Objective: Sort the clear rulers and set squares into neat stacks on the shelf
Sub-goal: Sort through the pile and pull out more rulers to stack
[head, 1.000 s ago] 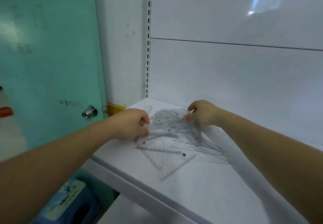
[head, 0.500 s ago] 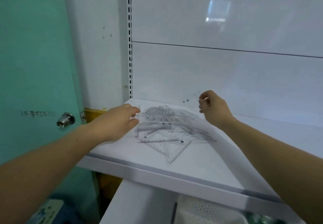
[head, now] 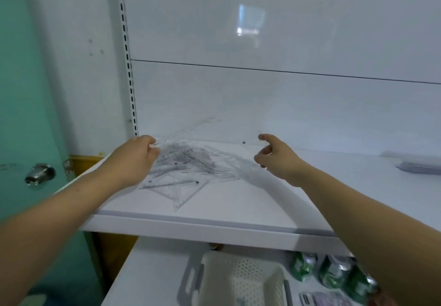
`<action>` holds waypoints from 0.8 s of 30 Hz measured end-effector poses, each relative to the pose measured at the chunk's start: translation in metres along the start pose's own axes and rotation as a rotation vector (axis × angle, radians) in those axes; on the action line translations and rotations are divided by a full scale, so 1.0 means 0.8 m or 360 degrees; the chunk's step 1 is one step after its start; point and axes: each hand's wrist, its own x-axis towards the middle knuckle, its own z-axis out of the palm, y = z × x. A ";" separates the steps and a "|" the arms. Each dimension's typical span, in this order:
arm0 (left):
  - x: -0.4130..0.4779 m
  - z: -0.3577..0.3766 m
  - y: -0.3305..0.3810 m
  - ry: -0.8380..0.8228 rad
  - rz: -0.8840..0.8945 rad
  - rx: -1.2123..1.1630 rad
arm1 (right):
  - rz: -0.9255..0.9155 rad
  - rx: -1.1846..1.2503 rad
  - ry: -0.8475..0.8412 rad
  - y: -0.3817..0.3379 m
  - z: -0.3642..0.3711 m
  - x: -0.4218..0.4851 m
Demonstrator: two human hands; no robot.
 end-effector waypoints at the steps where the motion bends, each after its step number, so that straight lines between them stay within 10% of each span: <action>1: -0.003 0.004 0.021 -0.0010 0.0045 -0.0018 | -0.0017 -0.0083 -0.0042 0.007 -0.014 -0.009; 24: -0.033 0.255 0.572 -0.0400 0.0677 -0.0268 | 0.0065 -0.0942 0.0528 0.285 -0.452 -0.261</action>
